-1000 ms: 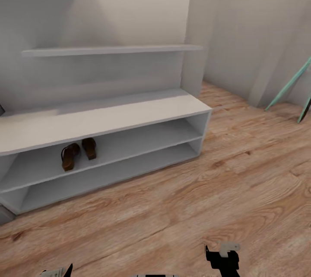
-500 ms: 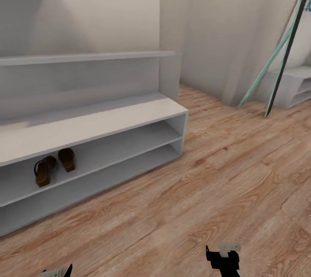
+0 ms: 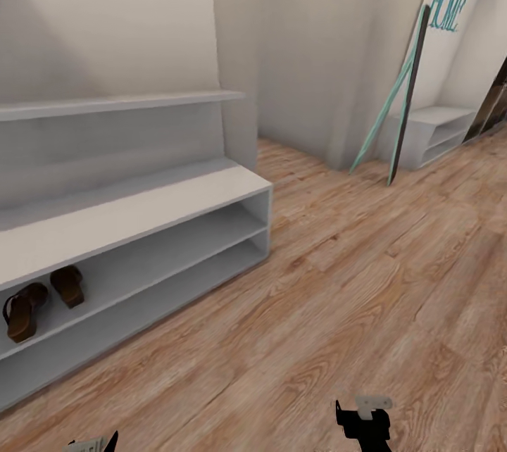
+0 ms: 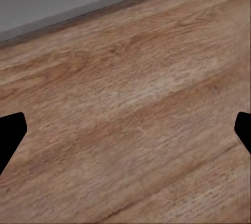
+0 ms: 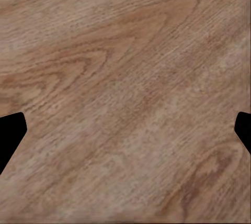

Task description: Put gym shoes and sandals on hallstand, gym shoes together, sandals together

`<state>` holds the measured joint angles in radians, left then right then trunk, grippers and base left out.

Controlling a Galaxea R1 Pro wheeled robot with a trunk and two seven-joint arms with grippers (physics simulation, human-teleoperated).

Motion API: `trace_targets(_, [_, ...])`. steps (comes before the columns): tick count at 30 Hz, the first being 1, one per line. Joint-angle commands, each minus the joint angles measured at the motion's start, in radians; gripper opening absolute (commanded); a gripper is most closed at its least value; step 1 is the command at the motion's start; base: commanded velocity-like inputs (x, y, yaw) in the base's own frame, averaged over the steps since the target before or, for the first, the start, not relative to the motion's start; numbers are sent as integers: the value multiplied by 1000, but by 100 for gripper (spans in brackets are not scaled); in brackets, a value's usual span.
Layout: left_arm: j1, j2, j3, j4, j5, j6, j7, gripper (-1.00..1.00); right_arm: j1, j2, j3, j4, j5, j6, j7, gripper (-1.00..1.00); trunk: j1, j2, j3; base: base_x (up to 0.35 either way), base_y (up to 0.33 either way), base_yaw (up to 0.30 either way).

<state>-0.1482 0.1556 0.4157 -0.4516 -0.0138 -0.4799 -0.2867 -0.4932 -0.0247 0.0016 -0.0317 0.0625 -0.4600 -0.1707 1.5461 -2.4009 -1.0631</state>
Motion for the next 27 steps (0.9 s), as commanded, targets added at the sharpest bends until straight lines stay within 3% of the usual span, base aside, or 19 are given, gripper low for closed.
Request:
trace_targets(1, [-1,-1,8,1,-2,-2,-9,100,-1,0,0,1,7,-2,-6,100,-4,7,2,0,0,-300])
trace_targets(12, [-1,-1,8,1,-2,-2,-9,100,-1,0,0,1,7,-2,-6,100,-46,84,37,0,0,-300])
trace_targets(27, [-1,-3,8,1,-2,-2,-9,100,-1,0,0,1,7,-2,-6,100,-46,84,37,0,0,-300])
